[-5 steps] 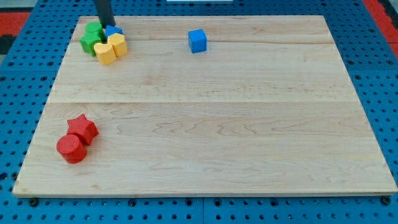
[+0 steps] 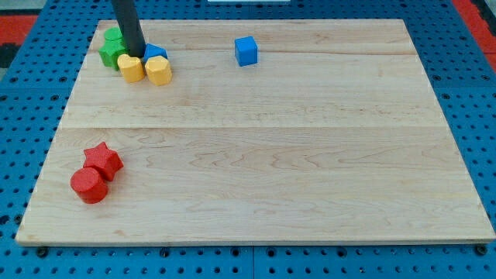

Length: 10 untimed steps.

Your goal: Move the triangle to the blue cube

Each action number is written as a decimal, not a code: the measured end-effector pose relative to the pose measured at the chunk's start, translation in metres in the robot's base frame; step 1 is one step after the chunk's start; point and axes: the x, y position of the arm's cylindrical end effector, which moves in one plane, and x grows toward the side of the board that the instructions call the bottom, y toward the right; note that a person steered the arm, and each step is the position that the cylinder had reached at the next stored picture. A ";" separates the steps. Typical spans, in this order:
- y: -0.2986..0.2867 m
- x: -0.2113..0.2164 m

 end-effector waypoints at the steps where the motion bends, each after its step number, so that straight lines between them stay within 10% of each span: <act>1: 0.067 0.009; 4: 0.100 -0.008; 6: 0.147 0.083; 10: 0.058 -0.002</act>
